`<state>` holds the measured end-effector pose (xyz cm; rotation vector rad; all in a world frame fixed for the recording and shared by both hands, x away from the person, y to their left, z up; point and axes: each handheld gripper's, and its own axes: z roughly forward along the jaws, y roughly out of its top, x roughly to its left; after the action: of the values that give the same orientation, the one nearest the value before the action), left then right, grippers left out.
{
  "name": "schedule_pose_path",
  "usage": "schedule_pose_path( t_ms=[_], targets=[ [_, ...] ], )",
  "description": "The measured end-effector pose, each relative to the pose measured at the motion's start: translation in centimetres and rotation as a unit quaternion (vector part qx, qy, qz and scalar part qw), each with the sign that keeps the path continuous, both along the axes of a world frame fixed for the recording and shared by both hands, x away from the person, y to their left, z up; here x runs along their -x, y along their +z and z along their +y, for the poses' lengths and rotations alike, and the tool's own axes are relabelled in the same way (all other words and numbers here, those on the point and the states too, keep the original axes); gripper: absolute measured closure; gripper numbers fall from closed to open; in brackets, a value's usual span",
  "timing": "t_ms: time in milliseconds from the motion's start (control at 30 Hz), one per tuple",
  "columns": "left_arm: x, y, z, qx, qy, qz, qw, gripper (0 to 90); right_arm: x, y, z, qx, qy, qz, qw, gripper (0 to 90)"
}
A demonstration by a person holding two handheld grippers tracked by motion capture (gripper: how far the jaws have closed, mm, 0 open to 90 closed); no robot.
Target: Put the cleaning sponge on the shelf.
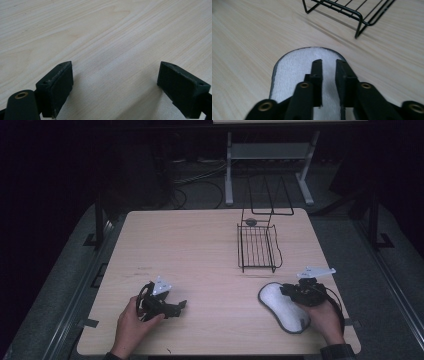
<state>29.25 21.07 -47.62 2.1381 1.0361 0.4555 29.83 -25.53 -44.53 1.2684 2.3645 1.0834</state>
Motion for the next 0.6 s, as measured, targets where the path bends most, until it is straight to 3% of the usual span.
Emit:
schedule_pose_path(
  t_ms=[300,600],
  targets=[
    [0.0,0.0,0.0,0.0,0.0,0.0,1.0,12.5,1.8,-0.1,-1.3,-0.011,-0.028,0.024,0.9993,32.6],
    [0.0,0.0,0.0,0.0,0.0,0.0,1.0,12.5,2.0,-0.7,-0.2,0.003,-0.021,0.028,0.9994,14.5]
  ],
)
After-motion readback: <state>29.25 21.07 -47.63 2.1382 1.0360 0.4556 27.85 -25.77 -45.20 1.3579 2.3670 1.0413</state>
